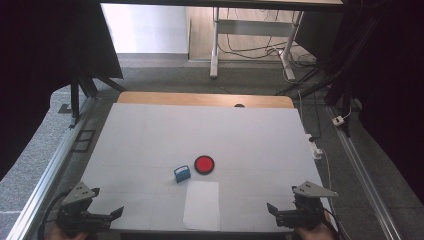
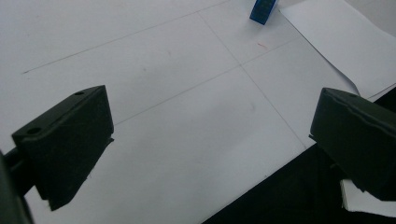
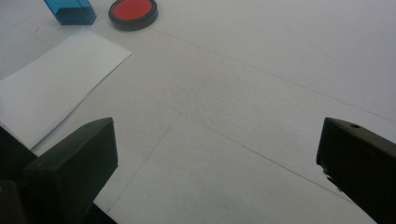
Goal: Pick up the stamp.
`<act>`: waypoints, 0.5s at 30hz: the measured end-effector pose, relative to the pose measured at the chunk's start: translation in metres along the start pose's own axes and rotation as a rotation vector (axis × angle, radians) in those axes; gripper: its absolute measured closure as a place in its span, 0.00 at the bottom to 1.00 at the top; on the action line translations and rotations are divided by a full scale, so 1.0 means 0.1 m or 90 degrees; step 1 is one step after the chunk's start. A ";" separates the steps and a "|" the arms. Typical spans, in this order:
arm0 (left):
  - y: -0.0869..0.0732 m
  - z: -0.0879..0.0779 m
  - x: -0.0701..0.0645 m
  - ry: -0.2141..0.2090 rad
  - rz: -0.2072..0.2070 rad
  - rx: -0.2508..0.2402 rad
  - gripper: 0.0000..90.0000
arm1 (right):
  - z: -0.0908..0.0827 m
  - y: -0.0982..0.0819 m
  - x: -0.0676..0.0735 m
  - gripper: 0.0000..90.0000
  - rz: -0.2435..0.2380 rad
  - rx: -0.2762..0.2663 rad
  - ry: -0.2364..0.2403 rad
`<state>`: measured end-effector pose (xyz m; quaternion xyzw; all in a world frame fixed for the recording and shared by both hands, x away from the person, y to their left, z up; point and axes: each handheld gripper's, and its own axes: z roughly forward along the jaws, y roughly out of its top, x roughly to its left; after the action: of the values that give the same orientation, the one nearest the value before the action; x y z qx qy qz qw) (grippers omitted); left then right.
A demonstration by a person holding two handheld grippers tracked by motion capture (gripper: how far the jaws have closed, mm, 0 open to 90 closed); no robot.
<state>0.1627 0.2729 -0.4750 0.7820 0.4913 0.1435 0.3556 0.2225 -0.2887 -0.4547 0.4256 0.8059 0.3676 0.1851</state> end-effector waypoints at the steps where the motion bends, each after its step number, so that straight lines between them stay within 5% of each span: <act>1: 0.00 0.00 0.00 0.000 -0.001 -0.001 0.00 | 0.01 0.00 0.00 0.00 -0.002 0.000 0.003; 6: 0.00 0.00 0.02 -0.011 -0.004 -0.001 0.00 | 0.03 0.01 0.04 0.00 -0.023 0.010 0.004; 15: 0.01 0.01 0.03 -0.019 -0.005 0.005 0.00 | 0.01 0.01 -0.01 0.00 0.002 -0.003 0.014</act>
<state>0.1650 0.2745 -0.4758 0.7836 0.4893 0.1284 0.3607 0.2237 -0.2888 -0.4546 0.4221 0.8064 0.3744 0.1769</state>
